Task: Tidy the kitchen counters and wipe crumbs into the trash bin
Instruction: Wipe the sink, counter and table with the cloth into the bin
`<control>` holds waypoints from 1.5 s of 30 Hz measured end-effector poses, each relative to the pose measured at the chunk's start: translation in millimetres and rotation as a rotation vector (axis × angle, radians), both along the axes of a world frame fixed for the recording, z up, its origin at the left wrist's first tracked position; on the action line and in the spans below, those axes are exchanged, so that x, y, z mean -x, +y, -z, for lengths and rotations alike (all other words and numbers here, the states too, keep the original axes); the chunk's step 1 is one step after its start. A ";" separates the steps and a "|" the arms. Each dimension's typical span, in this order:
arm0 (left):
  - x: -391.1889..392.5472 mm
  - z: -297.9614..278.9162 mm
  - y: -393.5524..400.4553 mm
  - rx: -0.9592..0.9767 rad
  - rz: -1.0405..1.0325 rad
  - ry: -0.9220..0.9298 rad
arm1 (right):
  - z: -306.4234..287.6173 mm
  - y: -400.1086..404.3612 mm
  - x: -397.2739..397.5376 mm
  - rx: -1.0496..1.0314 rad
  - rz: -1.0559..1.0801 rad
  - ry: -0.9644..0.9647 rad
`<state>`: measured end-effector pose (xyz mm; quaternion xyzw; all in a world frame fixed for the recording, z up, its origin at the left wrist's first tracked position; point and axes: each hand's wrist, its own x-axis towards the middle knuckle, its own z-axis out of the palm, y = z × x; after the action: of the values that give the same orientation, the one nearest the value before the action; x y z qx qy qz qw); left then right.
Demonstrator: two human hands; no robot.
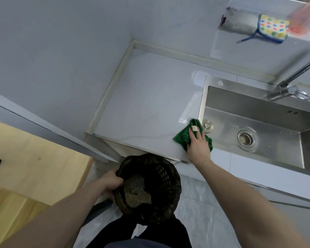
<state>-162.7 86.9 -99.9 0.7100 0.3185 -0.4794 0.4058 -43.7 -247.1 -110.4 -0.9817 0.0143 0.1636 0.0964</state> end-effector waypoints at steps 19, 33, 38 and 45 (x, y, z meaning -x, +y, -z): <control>-11.2 6.5 41.6 0.038 0.058 -0.057 | -5.2 112.5 141.1 -0.514 -0.216 0.034; -14.5 4.1 66.5 0.059 0.017 -0.044 | -76.2 58.9 -20.4 -0.568 0.038 -0.392; -14.5 7.4 75.4 0.066 -0.010 -0.046 | -74.7 66.3 -77.2 -0.440 0.013 -0.417; -15.8 15.7 77.6 0.064 -0.023 -0.043 | -30.6 89.7 -133.8 -0.156 -0.242 -0.054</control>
<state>-146.9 164.5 -115.7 0.7029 0.3023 -0.4695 0.4405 90.2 -157.4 -79.8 -0.9698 -0.1197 0.1484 0.1520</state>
